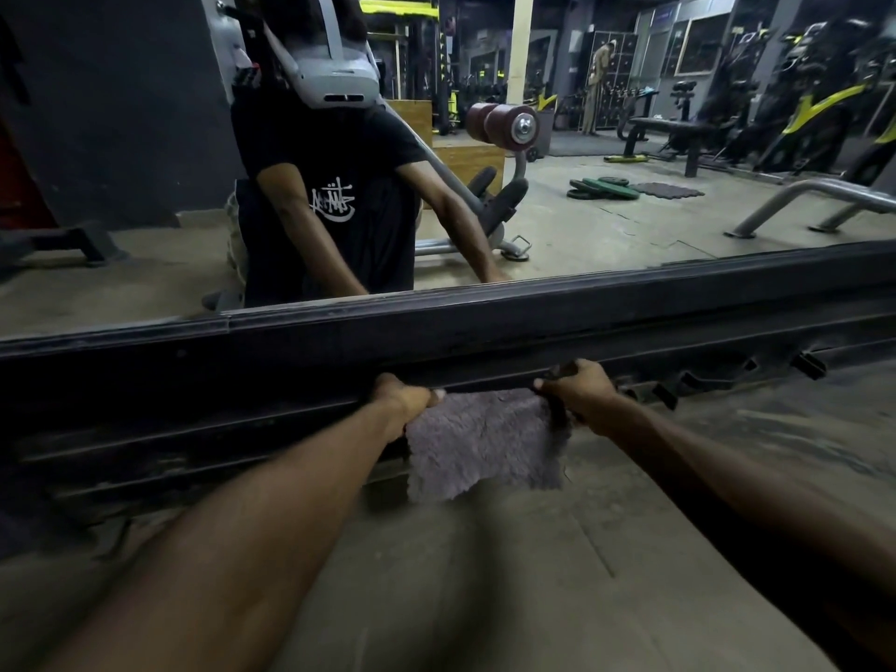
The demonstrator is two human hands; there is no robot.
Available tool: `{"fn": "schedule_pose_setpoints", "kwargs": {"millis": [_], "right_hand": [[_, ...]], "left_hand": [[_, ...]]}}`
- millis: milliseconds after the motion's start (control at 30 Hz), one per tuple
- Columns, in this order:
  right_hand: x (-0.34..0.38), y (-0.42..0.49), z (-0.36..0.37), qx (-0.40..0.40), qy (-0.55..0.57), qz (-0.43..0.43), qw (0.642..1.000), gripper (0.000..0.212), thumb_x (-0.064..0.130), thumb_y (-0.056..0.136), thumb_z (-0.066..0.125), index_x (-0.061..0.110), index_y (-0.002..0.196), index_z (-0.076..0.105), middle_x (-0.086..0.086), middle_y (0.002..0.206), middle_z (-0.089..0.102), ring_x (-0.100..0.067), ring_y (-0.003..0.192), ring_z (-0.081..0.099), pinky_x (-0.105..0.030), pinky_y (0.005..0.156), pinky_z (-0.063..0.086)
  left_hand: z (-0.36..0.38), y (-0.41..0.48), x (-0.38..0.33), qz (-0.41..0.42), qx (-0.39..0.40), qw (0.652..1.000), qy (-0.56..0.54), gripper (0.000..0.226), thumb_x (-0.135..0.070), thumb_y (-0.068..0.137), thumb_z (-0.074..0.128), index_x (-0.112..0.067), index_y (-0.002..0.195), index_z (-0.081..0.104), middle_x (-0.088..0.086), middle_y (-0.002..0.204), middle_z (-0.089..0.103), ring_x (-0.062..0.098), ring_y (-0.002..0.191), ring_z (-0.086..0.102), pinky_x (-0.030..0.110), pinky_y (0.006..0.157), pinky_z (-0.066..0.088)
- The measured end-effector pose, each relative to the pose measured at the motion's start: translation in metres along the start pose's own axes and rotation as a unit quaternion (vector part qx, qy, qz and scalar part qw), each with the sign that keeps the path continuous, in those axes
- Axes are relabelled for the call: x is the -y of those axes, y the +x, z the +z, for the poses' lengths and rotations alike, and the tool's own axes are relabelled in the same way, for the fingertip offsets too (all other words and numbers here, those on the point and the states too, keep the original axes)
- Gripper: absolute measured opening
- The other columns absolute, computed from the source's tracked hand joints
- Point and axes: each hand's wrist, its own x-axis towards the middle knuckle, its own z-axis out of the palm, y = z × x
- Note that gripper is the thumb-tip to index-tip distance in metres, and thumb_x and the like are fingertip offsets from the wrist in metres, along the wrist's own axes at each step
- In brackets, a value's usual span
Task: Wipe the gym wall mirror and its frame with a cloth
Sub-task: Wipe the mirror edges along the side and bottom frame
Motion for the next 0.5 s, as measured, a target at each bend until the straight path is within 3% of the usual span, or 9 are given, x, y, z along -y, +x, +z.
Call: {"fn": "schedule_pose_setpoints", "kwargs": {"millis": [67,100,200,300,333,400,500], "right_hand": [[0.002,0.003,0.000,0.012,0.041,-0.009,0.999,0.020,0.011,0.087,0.081,0.011,0.078,0.064,-0.008,0.075,0.061,-0.017,0.059,0.053,-0.018,0.038,0.039],[0.004,0.003,-0.002,0.028,0.057,0.007,0.998,0.019,0.008,0.086,0.081,0.011,0.077,0.065,-0.007,0.073,0.061,-0.018,0.059,0.054,-0.019,0.041,0.042],[0.004,0.006,-0.008,0.065,0.038,0.039,0.996,0.020,-0.003,0.079,0.082,0.011,0.078,0.067,-0.012,0.081,0.067,-0.028,0.078,0.066,-0.036,0.068,0.056],[0.005,0.005,-0.012,0.090,0.015,0.021,0.996,0.018,-0.013,0.079,0.076,-0.002,0.092,0.069,-0.026,0.101,0.072,-0.038,0.095,0.072,-0.048,0.088,0.060],[0.005,0.004,-0.013,0.105,0.001,0.011,0.994,0.020,-0.014,0.079,0.075,-0.008,0.097,0.068,-0.029,0.104,0.071,-0.038,0.094,0.072,-0.048,0.087,0.061],[0.005,0.003,-0.019,0.136,-0.042,-0.010,0.990,0.026,-0.011,0.079,0.076,-0.013,0.104,0.068,-0.026,0.102,0.072,-0.028,0.085,0.071,-0.034,0.074,0.062],[0.004,0.007,-0.027,0.143,-0.076,-0.052,0.986,0.021,-0.004,0.081,0.080,-0.008,0.099,0.072,-0.011,0.085,0.073,-0.019,0.077,0.069,-0.020,0.056,0.054]], "left_hand": [[0.001,0.001,-0.004,-0.010,0.047,0.996,-0.079,0.088,-0.016,0.083,0.085,-0.006,0.153,0.033,0.015,0.141,0.054,0.023,0.102,0.058,0.032,0.079,0.055],[0.002,0.002,-0.004,-0.004,0.055,0.996,-0.076,0.088,-0.010,0.082,0.085,-0.009,0.153,0.034,0.014,0.144,0.051,0.022,0.106,0.056,0.032,0.081,0.054],[0.002,0.008,0.002,0.049,0.031,0.998,0.029,0.066,0.003,0.078,0.084,-0.012,0.136,0.055,0.009,0.132,0.056,0.023,0.113,0.057,0.029,0.084,0.055],[0.001,0.015,0.010,0.112,0.030,0.989,0.092,0.039,0.003,0.082,0.081,-0.004,0.118,0.068,0.008,0.110,0.062,0.014,0.090,0.061,0.014,0.061,0.052],[0.001,0.016,0.011,0.126,0.031,0.987,0.097,0.030,0.001,0.084,0.080,-0.002,0.112,0.071,0.008,0.104,0.065,0.010,0.082,0.062,0.011,0.056,0.050],[0.003,0.021,0.014,0.150,0.017,0.983,0.108,0.016,-0.008,0.085,0.082,-0.006,0.098,0.074,0.005,0.094,0.070,0.010,0.079,0.064,0.014,0.062,0.051],[0.001,0.024,0.013,0.142,0.007,0.983,0.112,0.021,-0.027,0.087,0.082,-0.006,0.089,0.076,0.002,0.088,0.072,0.014,0.083,0.066,0.022,0.073,0.049]]}}
